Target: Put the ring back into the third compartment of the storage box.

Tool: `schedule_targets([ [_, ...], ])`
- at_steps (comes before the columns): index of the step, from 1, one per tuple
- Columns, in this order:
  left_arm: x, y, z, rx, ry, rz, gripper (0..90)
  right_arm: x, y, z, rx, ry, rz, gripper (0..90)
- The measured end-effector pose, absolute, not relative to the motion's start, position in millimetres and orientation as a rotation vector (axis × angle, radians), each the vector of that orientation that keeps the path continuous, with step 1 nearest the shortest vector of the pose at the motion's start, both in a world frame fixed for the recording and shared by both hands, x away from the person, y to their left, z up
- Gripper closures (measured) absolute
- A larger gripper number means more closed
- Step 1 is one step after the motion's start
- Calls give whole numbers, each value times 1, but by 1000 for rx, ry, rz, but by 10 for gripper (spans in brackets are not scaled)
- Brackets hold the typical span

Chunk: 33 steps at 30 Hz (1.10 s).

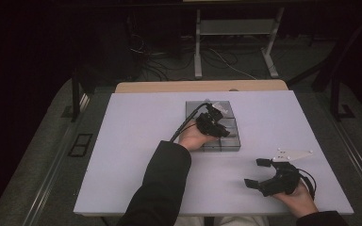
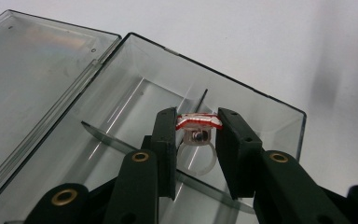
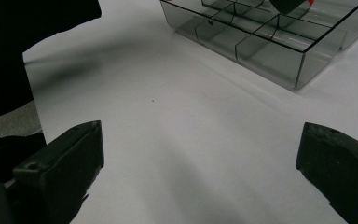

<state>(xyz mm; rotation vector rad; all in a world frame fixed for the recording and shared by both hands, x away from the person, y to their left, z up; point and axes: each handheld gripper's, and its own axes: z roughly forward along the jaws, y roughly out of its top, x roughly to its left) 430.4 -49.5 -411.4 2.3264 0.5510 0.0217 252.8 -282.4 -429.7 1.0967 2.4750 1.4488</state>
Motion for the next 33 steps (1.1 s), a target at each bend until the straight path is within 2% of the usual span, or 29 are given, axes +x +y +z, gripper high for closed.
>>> schedule_targets([
  [6, 433, -55, -414, 2338, 554, 12, 666, 253, -282, -429, 1099, 2473, 1453, 7],
  [20, 432, -48, -403, 2305, 564, -25, 556, 252, -283, -429, 1095, 2467, 1456, 7],
  [28, 431, -36, -390, 2285, 584, -52, 415, 252, -283, -429, 1091, 2461, 1455, 7],
  [33, 428, -28, -382, 2264, 576, -67, 286, 252, -284, -429, 1101, 2458, 1456, 7],
])
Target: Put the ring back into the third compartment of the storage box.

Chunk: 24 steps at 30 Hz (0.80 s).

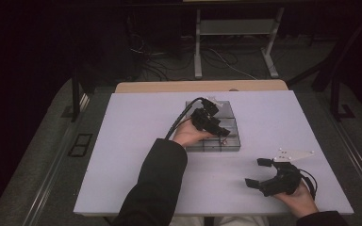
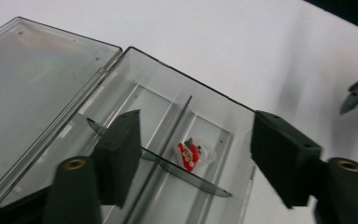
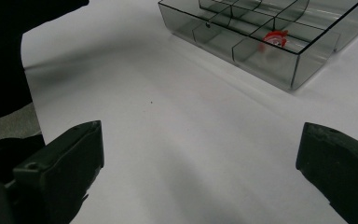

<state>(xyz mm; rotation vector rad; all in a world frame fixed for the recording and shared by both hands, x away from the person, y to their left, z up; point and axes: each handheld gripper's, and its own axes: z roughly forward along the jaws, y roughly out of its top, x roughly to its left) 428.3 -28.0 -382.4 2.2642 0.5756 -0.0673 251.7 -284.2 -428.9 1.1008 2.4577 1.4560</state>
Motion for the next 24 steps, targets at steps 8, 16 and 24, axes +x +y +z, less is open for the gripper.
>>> schedule_targets([
  [8, 422, -7, -368, 2224, 601, -37, 104, 251, -285, -429, 1109, 2446, 1450, 7],
  [16, 410, 20, -354, 2180, 637, 3, 0, 251, -286, -428, 1120, 2431, 1456, 7],
  [24, 393, 42, -349, 2193, 620, 32, 0, 250, -286, -428, 1121, 2429, 1449, 7],
])
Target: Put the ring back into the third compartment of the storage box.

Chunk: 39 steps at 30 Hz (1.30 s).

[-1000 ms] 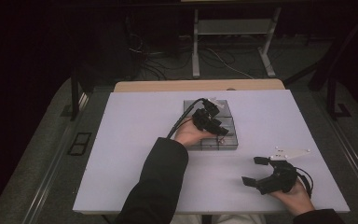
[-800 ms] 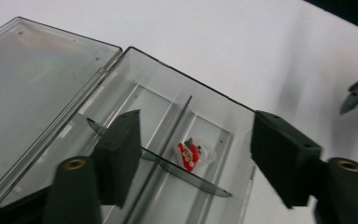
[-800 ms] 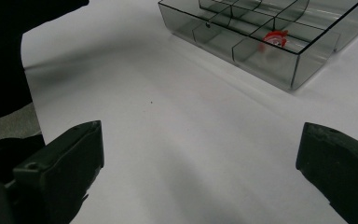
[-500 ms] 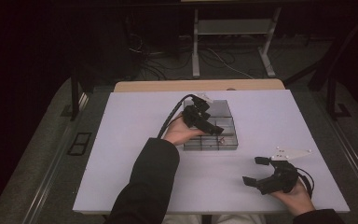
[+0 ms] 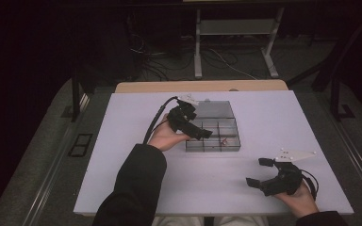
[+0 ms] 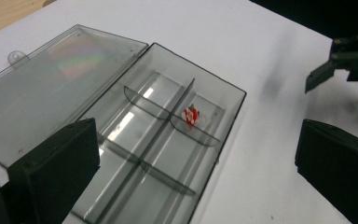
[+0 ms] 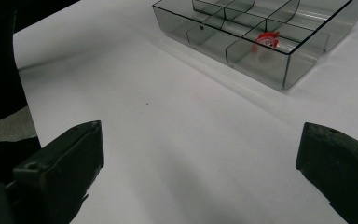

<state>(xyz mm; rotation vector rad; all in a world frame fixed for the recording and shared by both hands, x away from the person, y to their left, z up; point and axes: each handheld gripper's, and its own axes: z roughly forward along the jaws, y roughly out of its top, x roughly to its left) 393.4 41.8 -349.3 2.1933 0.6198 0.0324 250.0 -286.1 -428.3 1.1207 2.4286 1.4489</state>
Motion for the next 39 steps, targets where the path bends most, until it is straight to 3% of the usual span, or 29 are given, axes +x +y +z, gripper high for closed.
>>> schedule_targets([
  [22, 343, 101, -345, 2157, 639, 122, 0, 249, -287, -429, 1129, 2433, 1423, 7],
  [39, 302, 142, -363, 2093, 691, 145, 0, 249, -287, -430, 1130, 2432, 1411, 7],
])
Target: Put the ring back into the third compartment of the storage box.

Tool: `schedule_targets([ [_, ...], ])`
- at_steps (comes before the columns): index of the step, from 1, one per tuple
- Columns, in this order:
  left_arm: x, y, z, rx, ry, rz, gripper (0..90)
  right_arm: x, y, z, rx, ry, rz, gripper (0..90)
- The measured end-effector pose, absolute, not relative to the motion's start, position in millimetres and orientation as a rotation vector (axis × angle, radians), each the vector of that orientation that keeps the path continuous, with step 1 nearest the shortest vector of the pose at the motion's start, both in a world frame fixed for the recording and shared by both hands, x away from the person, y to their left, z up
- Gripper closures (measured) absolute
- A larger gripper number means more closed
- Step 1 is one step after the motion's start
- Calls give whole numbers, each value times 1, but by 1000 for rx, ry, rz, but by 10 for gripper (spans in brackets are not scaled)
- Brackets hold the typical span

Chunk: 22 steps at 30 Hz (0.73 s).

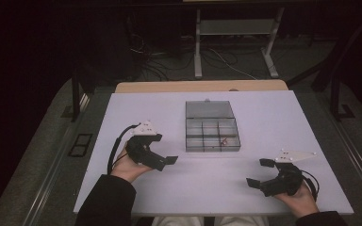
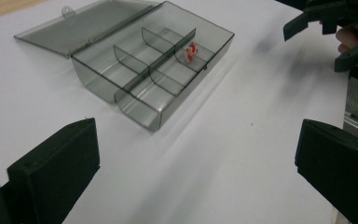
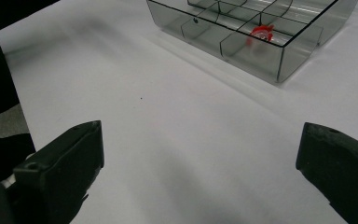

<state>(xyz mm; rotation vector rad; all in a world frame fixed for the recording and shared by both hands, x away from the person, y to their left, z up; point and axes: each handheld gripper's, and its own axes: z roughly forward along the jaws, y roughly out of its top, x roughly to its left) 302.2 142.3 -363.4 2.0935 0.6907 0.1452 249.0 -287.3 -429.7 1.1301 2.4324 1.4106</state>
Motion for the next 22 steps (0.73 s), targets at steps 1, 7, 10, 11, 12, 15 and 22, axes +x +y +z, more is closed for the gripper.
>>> schedule_targets([
  [1, 299, 144, -365, 2091, 693, 144, 0, 249, -287, -430, 1131, 2432, 1410, 7],
  [7, 282, 155, -379, 2078, 716, 151, 0, 249, -288, -430, 1137, 2432, 1402, 7],
  [10, 274, 160, -387, 2076, 741, 162, 0, 249, -288, -430, 1134, 2432, 1400, 7],
  [11, 272, 161, -390, 2076, 748, 159, 0, 249, -288, -430, 1135, 2433, 1399, 7],
  [12, 270, 163, -393, 2078, 752, 157, 0, 249, -288, -430, 1135, 2433, 1399, 7],
  [15, 264, 167, -402, 2076, 771, 150, 0, 249, -288, -431, 1140, 2432, 1396, 7],
  [22, 257, 172, -417, 2064, 792, 138, 0, 249, -288, -431, 1137, 2435, 1394, 7],
])
